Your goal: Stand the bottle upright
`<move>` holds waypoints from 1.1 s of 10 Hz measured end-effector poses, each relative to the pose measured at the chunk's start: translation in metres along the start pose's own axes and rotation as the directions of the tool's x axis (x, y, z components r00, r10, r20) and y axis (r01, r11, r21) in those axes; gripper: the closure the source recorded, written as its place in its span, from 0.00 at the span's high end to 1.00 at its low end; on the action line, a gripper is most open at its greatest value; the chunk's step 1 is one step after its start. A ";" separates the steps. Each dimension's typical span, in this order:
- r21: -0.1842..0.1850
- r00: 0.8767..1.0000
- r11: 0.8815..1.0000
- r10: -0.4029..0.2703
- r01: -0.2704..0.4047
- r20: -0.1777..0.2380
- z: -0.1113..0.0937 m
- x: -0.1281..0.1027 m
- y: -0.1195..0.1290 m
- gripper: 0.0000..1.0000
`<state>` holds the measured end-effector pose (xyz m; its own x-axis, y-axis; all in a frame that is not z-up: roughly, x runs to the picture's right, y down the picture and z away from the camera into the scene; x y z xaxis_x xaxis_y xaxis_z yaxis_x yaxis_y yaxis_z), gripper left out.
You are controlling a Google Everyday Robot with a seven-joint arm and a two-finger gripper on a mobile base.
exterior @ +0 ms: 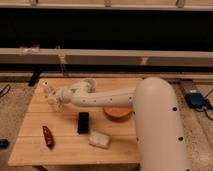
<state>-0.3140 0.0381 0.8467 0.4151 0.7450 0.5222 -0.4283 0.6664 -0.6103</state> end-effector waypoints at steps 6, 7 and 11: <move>0.009 1.000 1.000 0.012 -0.012 -0.005 -0.017 0.009 0.002 0.80; 0.015 1.000 1.000 0.018 -0.017 -0.011 -0.021 0.011 0.000 0.80; 0.013 1.000 1.000 0.018 -0.017 -0.011 -0.020 0.011 0.001 0.80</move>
<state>-0.2938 0.0466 0.8400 0.4167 0.7562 0.5045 -0.4461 0.6537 -0.6113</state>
